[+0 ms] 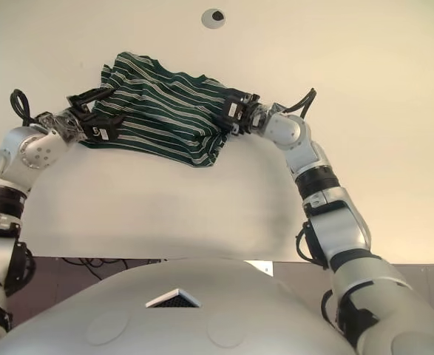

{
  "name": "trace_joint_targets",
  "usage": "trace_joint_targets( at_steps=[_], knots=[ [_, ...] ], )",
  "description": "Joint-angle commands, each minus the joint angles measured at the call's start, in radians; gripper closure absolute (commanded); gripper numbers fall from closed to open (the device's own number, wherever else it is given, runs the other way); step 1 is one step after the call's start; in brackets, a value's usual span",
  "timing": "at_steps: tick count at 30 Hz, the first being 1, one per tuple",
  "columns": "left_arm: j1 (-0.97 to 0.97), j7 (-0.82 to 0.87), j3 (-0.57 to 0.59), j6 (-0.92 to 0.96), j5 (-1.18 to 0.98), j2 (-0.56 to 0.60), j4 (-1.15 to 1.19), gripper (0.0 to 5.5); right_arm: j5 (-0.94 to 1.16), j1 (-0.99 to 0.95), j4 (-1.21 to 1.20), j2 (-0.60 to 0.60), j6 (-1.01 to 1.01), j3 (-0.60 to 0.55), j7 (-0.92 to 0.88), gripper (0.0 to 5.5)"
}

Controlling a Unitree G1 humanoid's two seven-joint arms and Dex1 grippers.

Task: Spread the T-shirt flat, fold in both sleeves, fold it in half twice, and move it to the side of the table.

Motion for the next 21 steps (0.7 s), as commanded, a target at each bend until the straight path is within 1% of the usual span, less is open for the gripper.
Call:
trace_joint_targets(
  at_steps=[1, 2, 3, 5, 8, 11, 13, 14, 16, 18, 21],
  knots=[
    [0.026, 0.09, -0.18, 0.022, 0.199, 0.106, 0.252, 2.46, -0.082, 0.089, 0.025, -0.117, -0.02, 0.136, 0.203, 2.87],
    [-0.014, 0.161, -0.218, -0.001, 0.24, 0.107, 0.254, 2.46, -0.007, 0.147, -0.064, -0.15, -0.045, 0.17, 0.327, 2.87],
    [-0.072, 0.272, -0.276, -0.014, 0.31, 0.105, 0.242, 2.46, 0.089, 0.218, -0.194, -0.187, -0.039, 0.209, 0.447, 2.87],
    [-0.185, 0.453, -0.373, -0.027, 0.44, 0.096, 0.192, 2.46, 0.234, 0.314, -0.415, -0.234, 0.013, 0.263, 0.569, 2.87],
    [-0.346, 0.682, -0.517, -0.013, 0.646, 0.06, 0.107, 2.46, 0.371, 0.378, -0.636, -0.289, 0.093, 0.28, 0.624, 2.87],
    [-0.493, 0.949, -0.687, 0.08, 0.862, -0.022, 0.117, 2.46, 0.487, 0.442, -0.803, -0.351, 0.183, 0.248, 0.666, 2.87],
    [-0.572, 1.094, -0.772, 0.142, 0.96, -0.075, 0.139, 2.46, 0.555, 0.475, -0.883, -0.379, 0.234, 0.219, 0.684, 2.87],
    [-0.609, 1.149, -0.797, 0.163, 0.987, -0.09, 0.146, 2.46, 0.585, 0.484, -0.912, -0.39, 0.256, 0.199, 0.686, 2.87],
    [-0.711, 1.207, -0.804, 0.151, 0.983, -0.106, 0.17, 2.46, 0.668, 0.49, -0.952, -0.412, 0.297, 0.132, 0.691, 2.87],
    [-0.797, 1.228, -0.749, 0.071, 0.896, -0.081, 0.19, 2.46, 0.758, 0.486, -0.97, -0.414, 0.333, 0.044, 0.687, 2.87],
    [-0.796, 1.256, -0.684, 0.019, 0.789, 0.003, 0.188, 2.46, 0.787, 0.45, -0.932, -0.334, 0.341, -0.042, 0.601, 2.87]
  ],
)
